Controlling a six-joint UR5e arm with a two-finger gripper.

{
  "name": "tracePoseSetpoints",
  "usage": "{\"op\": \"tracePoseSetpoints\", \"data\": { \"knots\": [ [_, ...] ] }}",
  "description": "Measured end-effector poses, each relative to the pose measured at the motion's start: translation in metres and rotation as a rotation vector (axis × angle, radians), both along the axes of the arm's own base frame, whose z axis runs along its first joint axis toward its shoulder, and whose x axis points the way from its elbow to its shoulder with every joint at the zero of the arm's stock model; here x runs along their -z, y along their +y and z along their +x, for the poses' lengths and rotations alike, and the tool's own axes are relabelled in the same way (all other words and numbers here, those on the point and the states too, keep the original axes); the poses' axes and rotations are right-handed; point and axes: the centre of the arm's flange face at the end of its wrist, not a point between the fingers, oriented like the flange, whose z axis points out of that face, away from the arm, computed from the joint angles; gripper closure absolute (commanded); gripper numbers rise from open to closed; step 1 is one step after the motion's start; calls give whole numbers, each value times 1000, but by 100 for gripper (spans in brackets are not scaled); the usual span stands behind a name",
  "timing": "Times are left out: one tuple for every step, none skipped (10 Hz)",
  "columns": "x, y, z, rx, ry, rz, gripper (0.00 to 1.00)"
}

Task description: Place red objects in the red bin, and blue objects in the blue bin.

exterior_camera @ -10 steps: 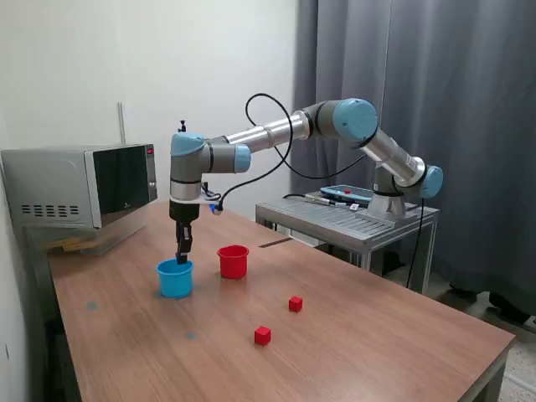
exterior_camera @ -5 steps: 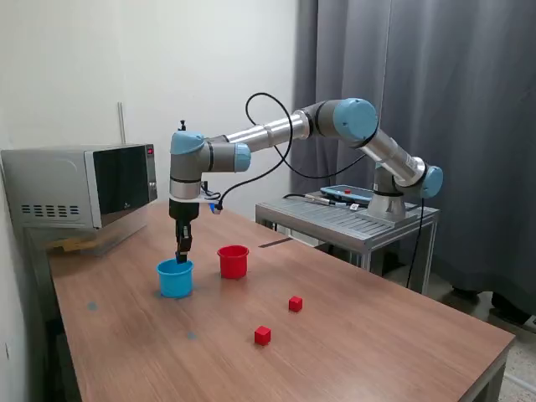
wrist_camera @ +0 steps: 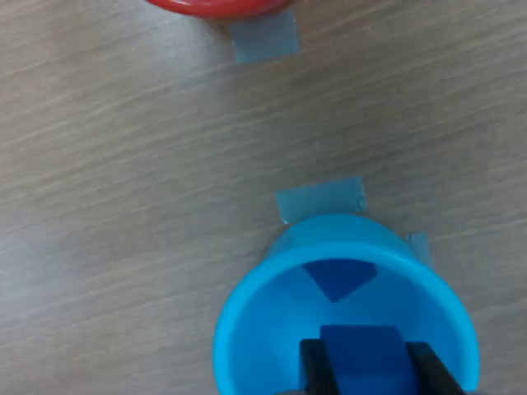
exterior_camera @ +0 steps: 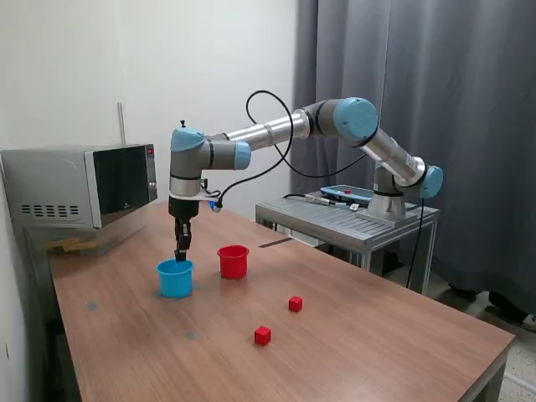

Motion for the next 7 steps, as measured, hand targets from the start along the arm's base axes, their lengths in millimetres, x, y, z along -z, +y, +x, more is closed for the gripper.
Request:
{"op": "tracePoseSetpoints", "data": {
  "knots": [
    [-1, -1, 0, -1, 1, 0, 100],
    [-1, -1, 0, -1, 2, 0, 100],
    [-1, -1, 0, -1, 2, 0, 0],
    [0, -2, 0, -3, 2, 0, 0],
    [0, -3, 0, -4, 3, 0, 0],
    [0, -4, 0, -4, 4, 0, 0],
    [0, -4, 0, -5, 5, 0, 0]
  ]
}}
